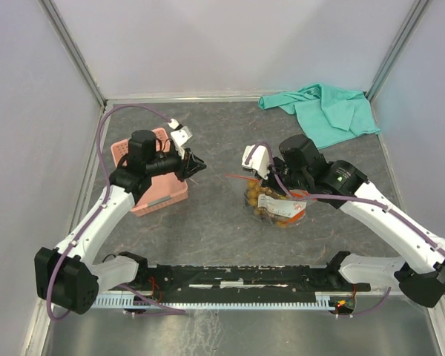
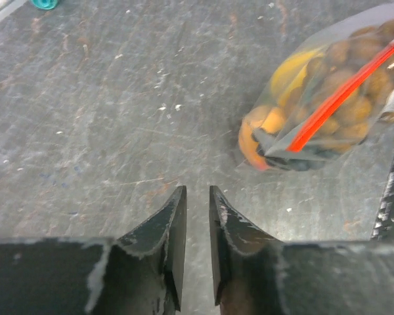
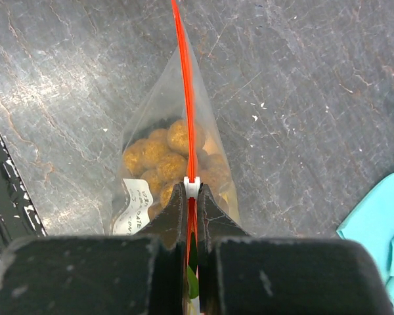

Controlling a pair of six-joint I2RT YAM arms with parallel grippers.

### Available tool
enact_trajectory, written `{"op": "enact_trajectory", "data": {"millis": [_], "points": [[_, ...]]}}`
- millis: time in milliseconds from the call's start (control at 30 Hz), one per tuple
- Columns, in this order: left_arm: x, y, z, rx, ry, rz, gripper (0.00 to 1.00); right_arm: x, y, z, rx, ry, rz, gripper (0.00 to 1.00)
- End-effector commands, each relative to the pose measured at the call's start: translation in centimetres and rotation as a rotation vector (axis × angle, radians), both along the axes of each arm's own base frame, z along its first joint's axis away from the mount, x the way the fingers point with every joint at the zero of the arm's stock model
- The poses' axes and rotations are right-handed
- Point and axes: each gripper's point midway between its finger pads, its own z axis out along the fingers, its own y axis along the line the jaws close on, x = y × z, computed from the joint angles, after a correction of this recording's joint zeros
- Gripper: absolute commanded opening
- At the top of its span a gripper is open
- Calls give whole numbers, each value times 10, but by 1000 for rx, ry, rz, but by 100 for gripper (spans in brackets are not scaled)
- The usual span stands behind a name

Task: Place the food in the zip-top bag and seal the zipper
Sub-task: Zip the zipper food storage bag at the center of the board.

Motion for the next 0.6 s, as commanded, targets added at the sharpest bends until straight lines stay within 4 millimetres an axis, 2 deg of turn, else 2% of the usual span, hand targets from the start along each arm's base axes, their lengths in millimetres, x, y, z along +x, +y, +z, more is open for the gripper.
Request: {"op": "enact_trajectory", "data": {"millis": [0, 67, 167, 300, 567], "points": [[-17, -19, 41, -66, -108, -114, 38, 7, 14, 22, 103, -47, -1, 2], [-25, -29, 52, -58, -171, -168, 48, 7, 15, 21, 99, -42, 3, 2], [-40, -50, 65, -47, -259, -273, 55, 7, 16, 19, 96, -39, 11, 2], [-50, -72, 66, -20, -333, -375, 60, 5, 20, 17, 102, -29, 26, 2], [-46, -98, 64, 83, -436, -502, 62, 1, 25, 11, 109, 8, 47, 2]]}}
